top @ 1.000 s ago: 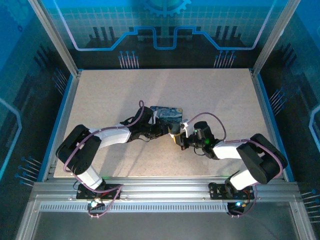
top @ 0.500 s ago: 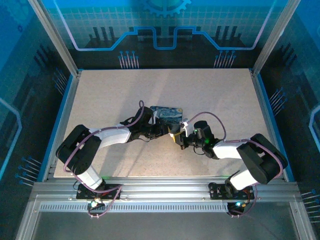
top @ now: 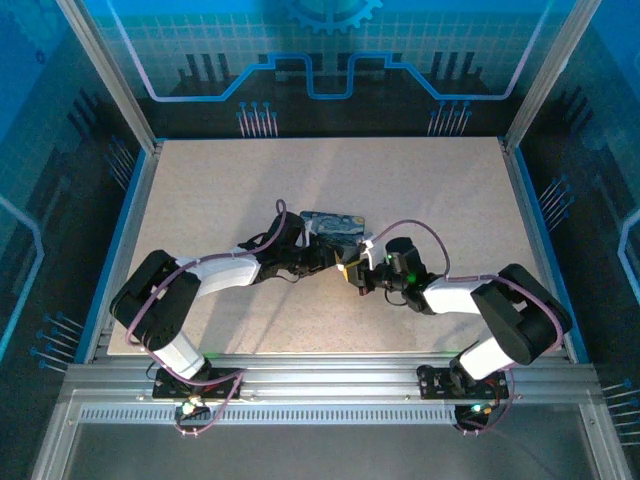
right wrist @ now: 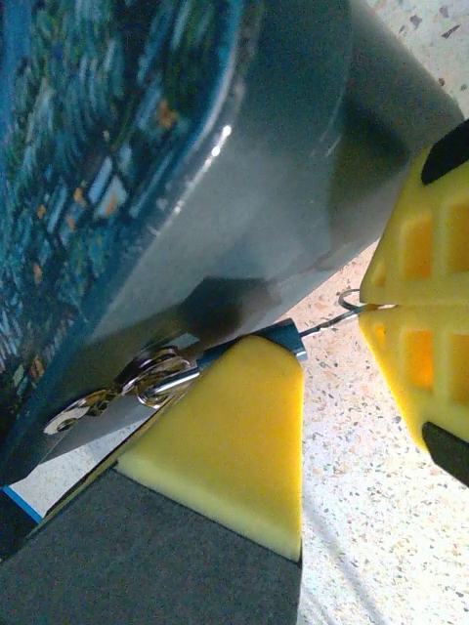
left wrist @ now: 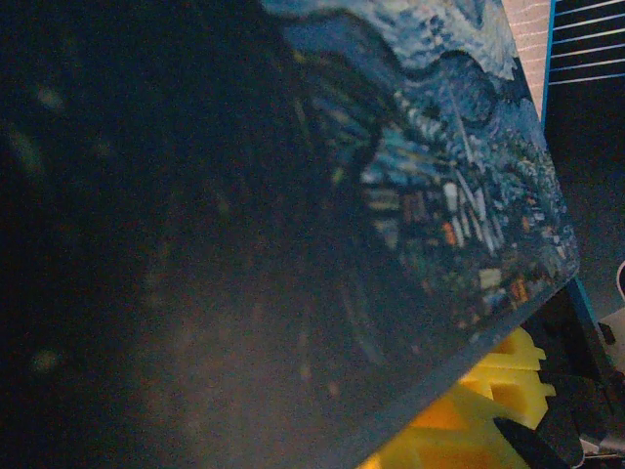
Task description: Unlock a padlock with a key
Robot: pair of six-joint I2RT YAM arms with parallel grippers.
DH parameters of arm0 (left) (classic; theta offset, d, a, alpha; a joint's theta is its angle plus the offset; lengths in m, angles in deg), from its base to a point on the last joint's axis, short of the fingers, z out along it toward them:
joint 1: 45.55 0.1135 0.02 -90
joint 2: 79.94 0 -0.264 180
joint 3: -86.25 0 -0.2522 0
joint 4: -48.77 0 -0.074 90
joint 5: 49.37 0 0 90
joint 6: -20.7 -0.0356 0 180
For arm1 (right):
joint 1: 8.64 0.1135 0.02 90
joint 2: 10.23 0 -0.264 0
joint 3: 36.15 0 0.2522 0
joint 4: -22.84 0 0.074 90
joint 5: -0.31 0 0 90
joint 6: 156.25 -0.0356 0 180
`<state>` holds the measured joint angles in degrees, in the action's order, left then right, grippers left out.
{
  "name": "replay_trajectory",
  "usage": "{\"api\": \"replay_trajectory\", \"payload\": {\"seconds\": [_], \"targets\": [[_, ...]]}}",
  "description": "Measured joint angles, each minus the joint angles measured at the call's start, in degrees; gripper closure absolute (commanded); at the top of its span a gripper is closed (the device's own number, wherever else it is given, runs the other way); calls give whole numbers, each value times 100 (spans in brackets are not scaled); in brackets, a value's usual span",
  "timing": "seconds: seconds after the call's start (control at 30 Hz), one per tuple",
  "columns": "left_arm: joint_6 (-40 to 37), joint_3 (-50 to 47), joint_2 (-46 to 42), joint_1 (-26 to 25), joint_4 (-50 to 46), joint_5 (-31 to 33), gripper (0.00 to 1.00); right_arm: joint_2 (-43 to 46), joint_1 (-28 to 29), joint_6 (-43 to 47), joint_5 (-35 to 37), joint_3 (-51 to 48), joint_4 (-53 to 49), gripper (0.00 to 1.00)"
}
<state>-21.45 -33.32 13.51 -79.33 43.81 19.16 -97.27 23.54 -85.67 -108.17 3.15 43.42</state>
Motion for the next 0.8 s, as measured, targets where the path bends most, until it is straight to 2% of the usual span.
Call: {"api": "replay_trajectory", "payload": {"seconds": [0.43,0.8], "targets": [[0,-2,-20,87,7,170,84,-411,11,-116,-103,393,79,100],[7,-166,59,90,136,170,84,-612,144,-457,-11,262,341,100]]}}
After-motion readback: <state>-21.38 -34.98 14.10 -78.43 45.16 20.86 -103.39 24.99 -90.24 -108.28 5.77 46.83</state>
